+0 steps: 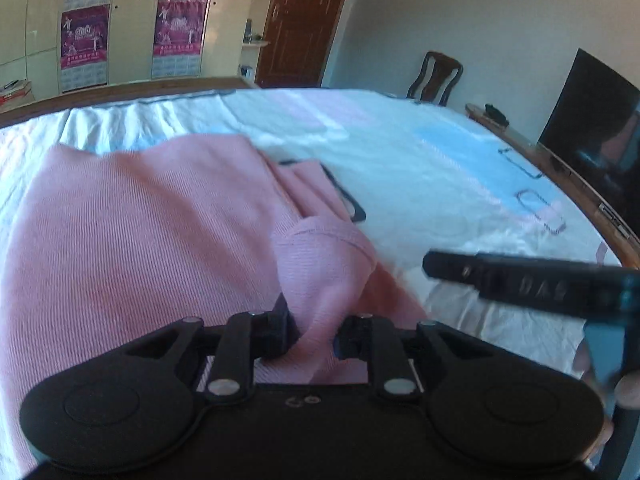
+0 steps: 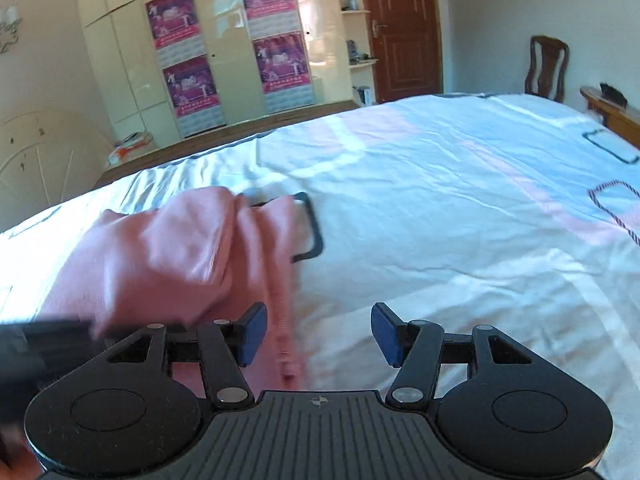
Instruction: Fold small clothes
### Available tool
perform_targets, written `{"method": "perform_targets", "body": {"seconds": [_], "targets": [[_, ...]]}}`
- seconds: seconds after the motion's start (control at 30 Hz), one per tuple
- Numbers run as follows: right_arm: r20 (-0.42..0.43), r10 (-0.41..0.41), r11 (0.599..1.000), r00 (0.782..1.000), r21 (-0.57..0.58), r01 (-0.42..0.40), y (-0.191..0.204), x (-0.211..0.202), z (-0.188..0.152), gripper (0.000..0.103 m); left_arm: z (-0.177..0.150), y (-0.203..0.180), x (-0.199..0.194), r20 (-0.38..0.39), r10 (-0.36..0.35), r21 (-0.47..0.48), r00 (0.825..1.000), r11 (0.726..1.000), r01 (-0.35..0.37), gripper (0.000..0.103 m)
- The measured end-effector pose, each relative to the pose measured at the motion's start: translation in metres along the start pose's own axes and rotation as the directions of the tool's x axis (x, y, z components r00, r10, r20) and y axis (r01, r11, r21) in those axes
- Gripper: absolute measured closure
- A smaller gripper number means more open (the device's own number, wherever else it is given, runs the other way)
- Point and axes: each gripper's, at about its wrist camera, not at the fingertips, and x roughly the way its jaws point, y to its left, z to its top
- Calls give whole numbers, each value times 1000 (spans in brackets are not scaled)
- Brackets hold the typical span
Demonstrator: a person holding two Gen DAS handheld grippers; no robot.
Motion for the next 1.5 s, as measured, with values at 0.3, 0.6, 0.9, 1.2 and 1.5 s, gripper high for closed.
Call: {"method": "perform_targets", "body": {"seconds": [0.3, 0.6, 0.9, 1.2, 1.5], "targets": [[-67, 285, 958, 956, 60, -281, 15, 12, 27, 46, -30, 18, -59, 1, 10, -33, 1000, 999, -10, 50], [-164, 311, 950, 936, 36, -309, 39, 76, 31, 53, -14, 104, -102, 79, 250, -201, 965, 952, -231, 48], [-189, 339, 941, 921, 72, -332, 43, 100, 34, 84, 0, 127, -96, 94, 292, -227, 952, 937, -265, 48], [-54, 297, 955, 953, -7, -298, 49, 69, 44, 94, 17, 122, -75, 128, 283, -204, 951, 946, -254, 49], [-32, 186, 981, 982, -41, -187, 26, 51, 36, 94, 16, 111, -44, 83, 213, -207, 974, 959, -192, 47]]}}
